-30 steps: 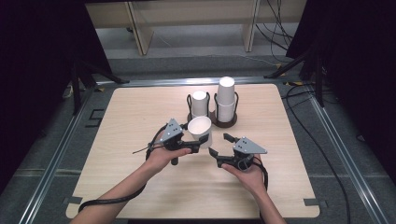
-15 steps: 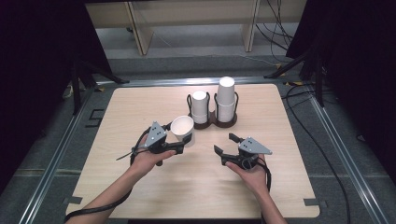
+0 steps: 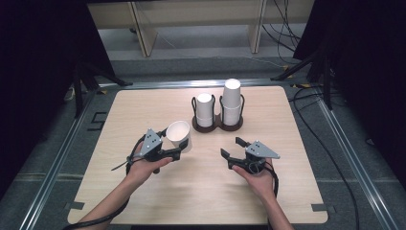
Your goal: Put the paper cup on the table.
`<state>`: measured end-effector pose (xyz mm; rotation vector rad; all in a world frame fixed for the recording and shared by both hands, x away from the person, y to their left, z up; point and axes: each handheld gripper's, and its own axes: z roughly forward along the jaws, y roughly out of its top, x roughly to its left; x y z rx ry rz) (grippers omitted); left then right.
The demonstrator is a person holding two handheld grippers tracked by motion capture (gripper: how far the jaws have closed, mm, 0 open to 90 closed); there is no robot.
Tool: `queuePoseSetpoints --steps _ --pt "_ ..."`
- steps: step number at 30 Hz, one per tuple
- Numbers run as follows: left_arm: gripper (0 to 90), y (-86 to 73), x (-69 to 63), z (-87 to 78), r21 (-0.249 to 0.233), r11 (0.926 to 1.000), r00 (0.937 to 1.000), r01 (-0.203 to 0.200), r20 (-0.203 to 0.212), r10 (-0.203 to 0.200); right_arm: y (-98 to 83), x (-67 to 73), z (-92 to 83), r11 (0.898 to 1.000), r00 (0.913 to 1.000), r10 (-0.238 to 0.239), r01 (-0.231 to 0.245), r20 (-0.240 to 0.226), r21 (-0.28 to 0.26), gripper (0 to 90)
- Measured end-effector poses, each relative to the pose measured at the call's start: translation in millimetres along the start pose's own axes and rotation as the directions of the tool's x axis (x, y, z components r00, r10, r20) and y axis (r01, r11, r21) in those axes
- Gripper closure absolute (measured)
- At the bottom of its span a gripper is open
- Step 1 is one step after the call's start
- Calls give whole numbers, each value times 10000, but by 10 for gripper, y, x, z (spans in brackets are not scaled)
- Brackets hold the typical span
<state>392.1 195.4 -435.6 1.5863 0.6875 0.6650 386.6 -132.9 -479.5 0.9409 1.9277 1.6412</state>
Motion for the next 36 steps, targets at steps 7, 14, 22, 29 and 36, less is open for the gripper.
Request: queuePoseSetpoints --steps 7,14,22,29,36 --pt "233 -60 26 -119 282 9996 9997 99 -235 -92 5 -7 -8 9999 9997 -57 61 235 -155 244" --pt "234 -118 107 -244 384 9993 9984 33 -561 -11 -3 -33 1 9997 9996 -191 194 195 -152 244" --pt "235 -178 218 -387 476 9987 9953 172 -965 -125 -10 -12 -3 10000 9997 -4 4 261 14 246" --pt "236 -242 278 -490 555 9982 9914 214 -1301 -140 -21 -17 11 10000 9999 -19 20 102 -82 249" --pt "236 -323 357 -623 516 9983 9847 288 -1730 -195 -13 -23 3 10000 10000 43 -43 88 -75 249"
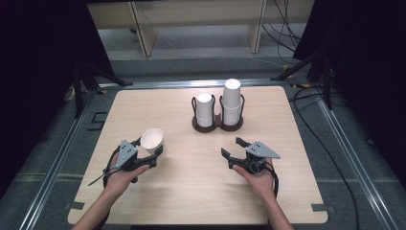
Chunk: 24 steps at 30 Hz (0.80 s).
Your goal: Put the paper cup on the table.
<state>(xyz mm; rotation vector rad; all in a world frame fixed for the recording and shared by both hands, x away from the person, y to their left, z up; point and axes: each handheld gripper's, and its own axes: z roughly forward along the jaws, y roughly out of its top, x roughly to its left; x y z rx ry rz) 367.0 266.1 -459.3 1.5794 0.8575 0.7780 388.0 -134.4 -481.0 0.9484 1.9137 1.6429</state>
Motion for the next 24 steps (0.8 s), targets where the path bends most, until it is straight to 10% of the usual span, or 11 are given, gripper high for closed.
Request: queuePoseSetpoints --steps 24 --pt "238 -350 305 -282 671 9977 9839 112 -1787 10 8 -24 -26 9999 9998 64 -61 179 -138 247"
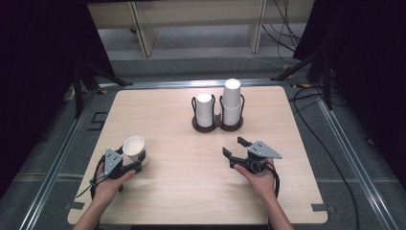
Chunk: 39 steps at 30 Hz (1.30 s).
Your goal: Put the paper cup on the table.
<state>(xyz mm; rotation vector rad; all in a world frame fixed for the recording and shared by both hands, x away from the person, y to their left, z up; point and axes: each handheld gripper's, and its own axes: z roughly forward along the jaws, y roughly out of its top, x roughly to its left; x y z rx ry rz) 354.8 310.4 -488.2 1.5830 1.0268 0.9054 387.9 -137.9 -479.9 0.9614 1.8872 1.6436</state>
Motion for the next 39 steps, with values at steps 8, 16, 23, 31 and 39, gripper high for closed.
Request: queuePoseSetpoints --steps 8,16,23,31,39 --pt "236 -50 29 18 140 9998 9998 115 -154 -113 -7 3 -2 9998 9999 7 -8 101 189 246" --pt "231 -77 40 30 204 9997 9997 147 -194 -143 -16 -4 10 9999 9999 -143 143 33 95 246" --pt "221 -83 38 30 227 9997 9996 133 -264 -127 -17 -11 10 10000 10000 -77 77 -42 41 245" --pt "203 -96 41 21 230 9997 9994 121 -317 -114 -18 -10 12 9999 10000 39 -38 -91 110 241" --pt "145 -82 33 -2 220 9996 9988 191 -461 -181 -20 -19 -6 9997 9998 -114 111 157 207 235"
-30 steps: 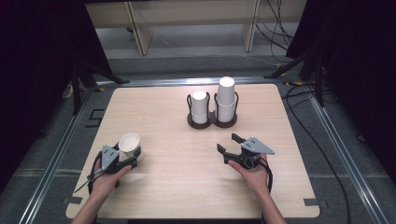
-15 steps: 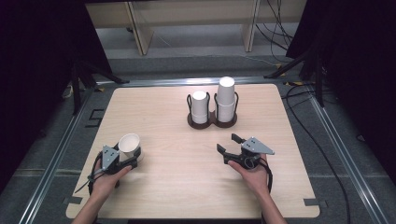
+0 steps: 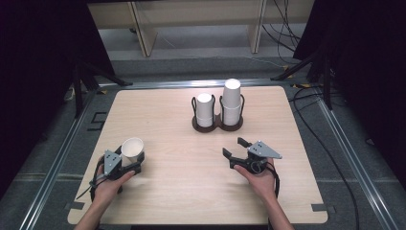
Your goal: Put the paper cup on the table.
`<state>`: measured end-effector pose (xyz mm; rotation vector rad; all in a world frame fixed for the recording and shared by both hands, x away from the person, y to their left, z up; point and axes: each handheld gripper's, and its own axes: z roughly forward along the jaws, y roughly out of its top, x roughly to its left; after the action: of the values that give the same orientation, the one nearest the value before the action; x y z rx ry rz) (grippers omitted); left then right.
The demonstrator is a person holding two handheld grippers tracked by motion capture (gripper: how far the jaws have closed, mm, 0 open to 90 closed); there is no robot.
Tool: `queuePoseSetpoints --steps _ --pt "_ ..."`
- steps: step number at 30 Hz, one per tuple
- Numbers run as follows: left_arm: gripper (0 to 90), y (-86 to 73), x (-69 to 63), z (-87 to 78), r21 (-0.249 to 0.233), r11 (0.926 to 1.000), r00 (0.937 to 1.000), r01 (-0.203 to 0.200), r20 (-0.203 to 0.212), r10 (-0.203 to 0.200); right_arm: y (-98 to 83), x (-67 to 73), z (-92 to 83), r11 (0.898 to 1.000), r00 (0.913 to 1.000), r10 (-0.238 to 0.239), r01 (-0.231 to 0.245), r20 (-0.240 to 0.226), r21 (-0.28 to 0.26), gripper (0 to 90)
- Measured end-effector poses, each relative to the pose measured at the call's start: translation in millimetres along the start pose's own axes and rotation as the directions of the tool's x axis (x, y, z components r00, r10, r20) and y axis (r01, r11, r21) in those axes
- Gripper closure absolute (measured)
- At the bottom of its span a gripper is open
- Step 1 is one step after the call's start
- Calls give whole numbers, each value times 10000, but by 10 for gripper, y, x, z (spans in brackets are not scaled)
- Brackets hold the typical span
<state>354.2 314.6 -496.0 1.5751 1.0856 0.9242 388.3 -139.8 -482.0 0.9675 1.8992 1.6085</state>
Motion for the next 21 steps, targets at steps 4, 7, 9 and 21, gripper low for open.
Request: queuePoseSetpoints --steps 4,7,9,21 --pt "106 16 9 -22 -132 9999 10000 89 -20 -89 -2 7 3 9998 9999 158 -158 -42 -103 235" --pt "57 1 21 -51 -141 9998 9999 107 12 -107 -1 4 0 9997 9998 206 -207 -46 -149 234" --pt "36 -14 21 -95 -24 9999 9999 126 5 -126 -1 -9 -7 10000 10000 42 -42 64 -63 233" --pt "0 -66 22 -237 -232 9990 9993 373 -27 -373 5 -22 -5 9995 9996 239 -242 -169 -195 231"
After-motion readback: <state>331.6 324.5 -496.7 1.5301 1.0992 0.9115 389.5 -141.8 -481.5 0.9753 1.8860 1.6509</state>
